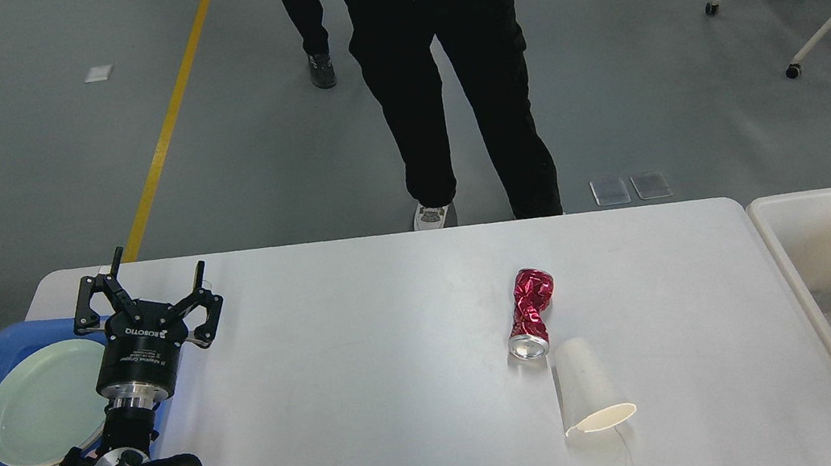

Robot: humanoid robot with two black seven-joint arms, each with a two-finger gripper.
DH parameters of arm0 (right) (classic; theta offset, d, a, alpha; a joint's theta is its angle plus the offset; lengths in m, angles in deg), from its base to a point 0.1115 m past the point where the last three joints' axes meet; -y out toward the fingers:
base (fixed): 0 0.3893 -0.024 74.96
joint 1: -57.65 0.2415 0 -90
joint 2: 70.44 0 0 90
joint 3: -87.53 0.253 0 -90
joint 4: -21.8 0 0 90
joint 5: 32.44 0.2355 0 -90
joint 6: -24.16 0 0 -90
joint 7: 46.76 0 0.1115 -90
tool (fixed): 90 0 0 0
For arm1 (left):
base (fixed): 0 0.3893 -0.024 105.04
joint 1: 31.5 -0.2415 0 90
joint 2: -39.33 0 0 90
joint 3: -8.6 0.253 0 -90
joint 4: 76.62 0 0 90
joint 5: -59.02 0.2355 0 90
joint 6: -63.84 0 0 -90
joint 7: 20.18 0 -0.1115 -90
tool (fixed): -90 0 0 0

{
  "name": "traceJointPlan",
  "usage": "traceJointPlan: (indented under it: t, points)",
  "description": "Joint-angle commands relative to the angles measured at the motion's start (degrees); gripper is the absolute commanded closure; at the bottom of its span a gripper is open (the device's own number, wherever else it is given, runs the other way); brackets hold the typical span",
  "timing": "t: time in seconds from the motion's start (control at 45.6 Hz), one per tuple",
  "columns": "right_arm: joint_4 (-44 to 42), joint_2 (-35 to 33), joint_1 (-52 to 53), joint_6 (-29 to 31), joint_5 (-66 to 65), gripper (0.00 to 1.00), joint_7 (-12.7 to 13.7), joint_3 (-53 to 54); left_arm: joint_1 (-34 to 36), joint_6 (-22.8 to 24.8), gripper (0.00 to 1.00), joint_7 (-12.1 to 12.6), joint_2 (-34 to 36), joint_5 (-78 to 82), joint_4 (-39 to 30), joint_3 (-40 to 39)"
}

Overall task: Tidy desktop
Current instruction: 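Withdraw the right gripper from the bin, then withdraw the right gripper from the white bin, then move the right gripper over the white paper cup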

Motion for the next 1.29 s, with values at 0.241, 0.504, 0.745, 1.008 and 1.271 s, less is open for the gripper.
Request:
traceJointPlan:
  t: [0.241,0.504,0.745,1.008,1.271]
  points:
    - [2.8,-1.3,1.7,0.3,-0.8,0.0,-0.1,-0.2,0.1,0.0,0.04,0.0,0.0,0.0,0.0,0.0]
    - [19.4,-9.1,14.7,0.9,-6.6,0.0,0.5,-0.5,0.0,0.0,0.04,-0.1,0.0,0.0,-0.1,0.0]
    - [40.9,-13.2,40.7,11.7,-17.4,0.0,1.9,-15.2,0.0,0.0,0.04,0.0,0.0,0.0,0.0,0.0]
    - [56.1,-6.3,71.9,34.2,-17.2,0.0,1.9,-25.7,0.0,0.0,0.04,0.0,0.0,0.0,0.0,0.0]
    - [69.5,-1.3,95.4,48.3,-16.4,0.0,1.9,-25.9,0.1,0.0,0.04,0.0,0.0,0.0,0.0,0.0]
